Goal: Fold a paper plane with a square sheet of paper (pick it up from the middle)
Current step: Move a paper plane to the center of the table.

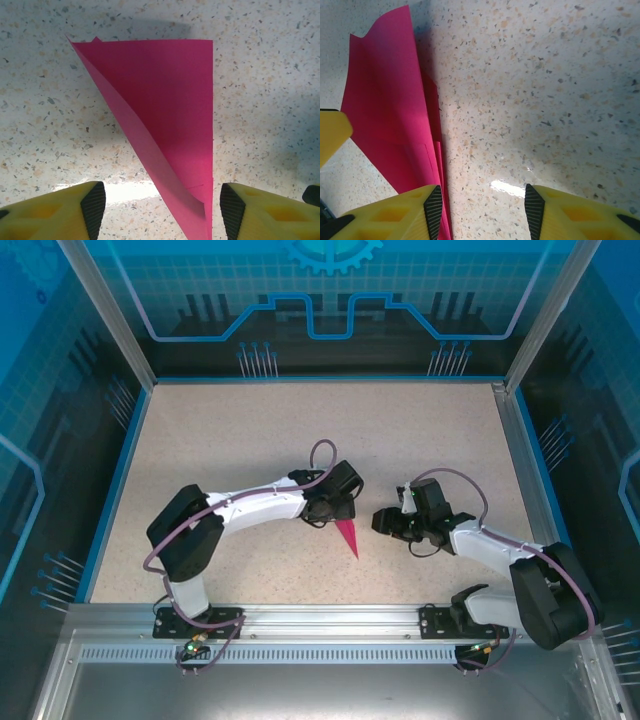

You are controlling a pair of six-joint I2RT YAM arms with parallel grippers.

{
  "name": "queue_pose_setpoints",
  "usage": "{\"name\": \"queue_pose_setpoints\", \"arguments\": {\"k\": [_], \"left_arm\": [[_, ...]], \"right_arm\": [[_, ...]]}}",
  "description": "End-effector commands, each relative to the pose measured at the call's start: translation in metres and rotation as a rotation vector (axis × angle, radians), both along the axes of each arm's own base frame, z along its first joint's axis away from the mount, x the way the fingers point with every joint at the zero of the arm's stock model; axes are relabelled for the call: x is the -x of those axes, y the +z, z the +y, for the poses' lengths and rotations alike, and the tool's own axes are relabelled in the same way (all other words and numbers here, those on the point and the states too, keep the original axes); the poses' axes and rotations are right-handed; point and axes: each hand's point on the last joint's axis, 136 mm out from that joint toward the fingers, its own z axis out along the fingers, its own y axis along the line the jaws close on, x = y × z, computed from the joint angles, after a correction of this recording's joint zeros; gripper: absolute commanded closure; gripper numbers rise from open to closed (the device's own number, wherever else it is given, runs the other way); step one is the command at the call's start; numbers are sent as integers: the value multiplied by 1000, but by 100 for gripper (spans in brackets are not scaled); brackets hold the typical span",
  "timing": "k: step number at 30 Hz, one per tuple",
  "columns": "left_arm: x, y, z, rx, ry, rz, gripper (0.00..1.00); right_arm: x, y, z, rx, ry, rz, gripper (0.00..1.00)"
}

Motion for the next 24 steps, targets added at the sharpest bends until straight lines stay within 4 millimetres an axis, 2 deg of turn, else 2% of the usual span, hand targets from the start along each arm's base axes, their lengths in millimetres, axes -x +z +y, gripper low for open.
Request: {"name": "queue_pose_setpoints", "arguments": {"k": [1, 5, 14, 17, 21, 24], "left_arm": [[1, -1, 2, -1, 17, 11, 42], [5, -4, 10, 8, 25, 5, 55], [7, -7, 18, 75, 36, 4, 61], [8, -9, 22, 72, 38, 6, 69], [10, -14, 22, 90, 28, 11, 89], [13, -16, 23, 88, 16, 12, 93]], "right_arm": [[-1, 5, 11, -37, 35, -19, 49], [0, 5, 20, -33, 66, -19, 49], [-1, 3, 32, -20, 101, -10, 49], [-2, 5, 42, -29, 139, -20, 49], [-2, 7, 57, -53, 199, -19, 48], [-6, 7, 64, -67, 215, -20, 45]]}}
